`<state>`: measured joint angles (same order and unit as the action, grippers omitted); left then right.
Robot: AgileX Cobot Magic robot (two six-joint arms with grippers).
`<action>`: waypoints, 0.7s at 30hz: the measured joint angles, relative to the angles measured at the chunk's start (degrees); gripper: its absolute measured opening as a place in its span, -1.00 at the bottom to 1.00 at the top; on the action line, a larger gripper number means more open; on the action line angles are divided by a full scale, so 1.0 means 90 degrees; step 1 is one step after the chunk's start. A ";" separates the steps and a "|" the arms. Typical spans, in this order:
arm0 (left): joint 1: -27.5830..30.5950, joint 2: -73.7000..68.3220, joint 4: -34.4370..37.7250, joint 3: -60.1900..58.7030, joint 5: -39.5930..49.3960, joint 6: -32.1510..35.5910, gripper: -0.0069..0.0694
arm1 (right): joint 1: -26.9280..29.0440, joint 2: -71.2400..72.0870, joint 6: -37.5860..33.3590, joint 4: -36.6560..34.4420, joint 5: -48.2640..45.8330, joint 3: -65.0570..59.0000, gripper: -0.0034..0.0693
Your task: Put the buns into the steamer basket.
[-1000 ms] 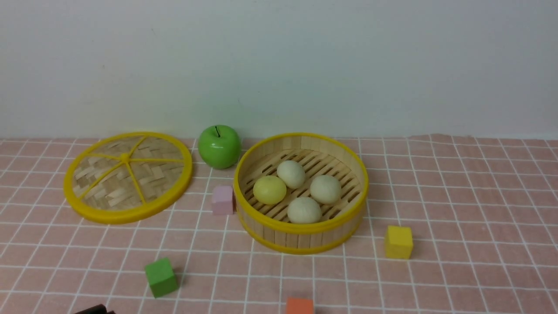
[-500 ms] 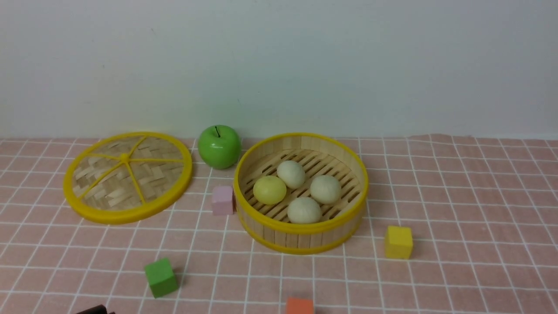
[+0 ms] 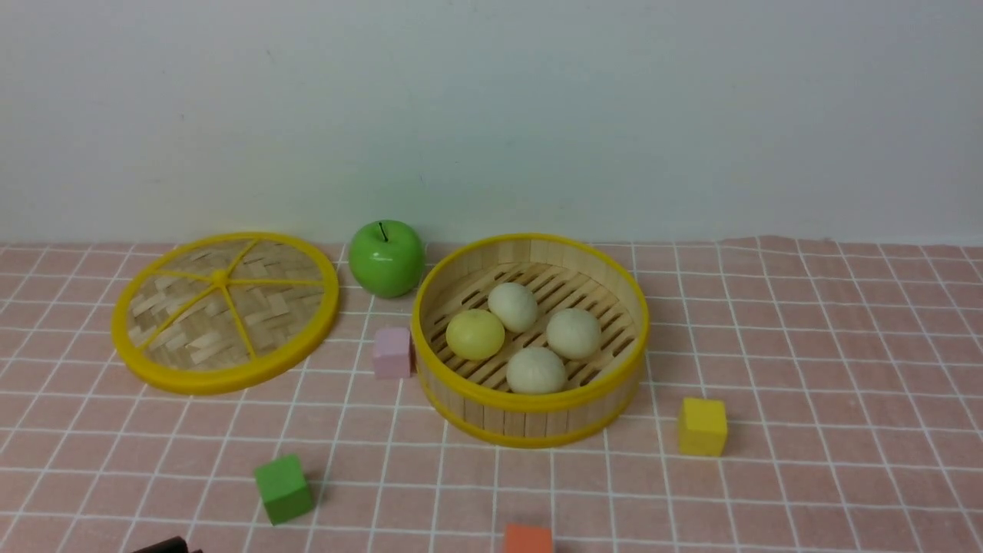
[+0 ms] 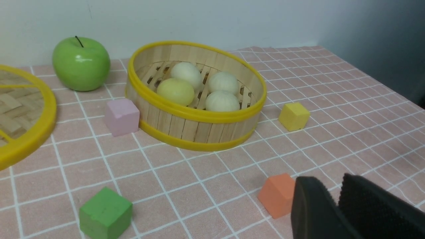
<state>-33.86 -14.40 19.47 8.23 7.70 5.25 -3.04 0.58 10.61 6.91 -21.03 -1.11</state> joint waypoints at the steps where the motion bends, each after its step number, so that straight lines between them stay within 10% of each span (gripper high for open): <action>1: 0.0000 0.0000 0.0000 0.0000 -0.0009 0.0000 -0.43 | 0.0000 0.0000 0.0000 0.0000 0.0000 0.0000 -0.92; 13: 0.0218 0.0082 -0.1023 0.0000 -0.0280 0.0030 -0.44 | 0.0000 0.0000 0.0000 0.0000 0.0000 0.0000 -0.91; 21: 0.2777 0.0967 -0.1820 -0.0017 0.0495 -0.1874 -0.57 | 0.0000 0.0000 0.0000 0.0000 0.0000 0.0000 -0.90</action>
<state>-8.87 -5.69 3.09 8.07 12.16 -11.62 -3.04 0.58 10.61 6.91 -21.03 -1.11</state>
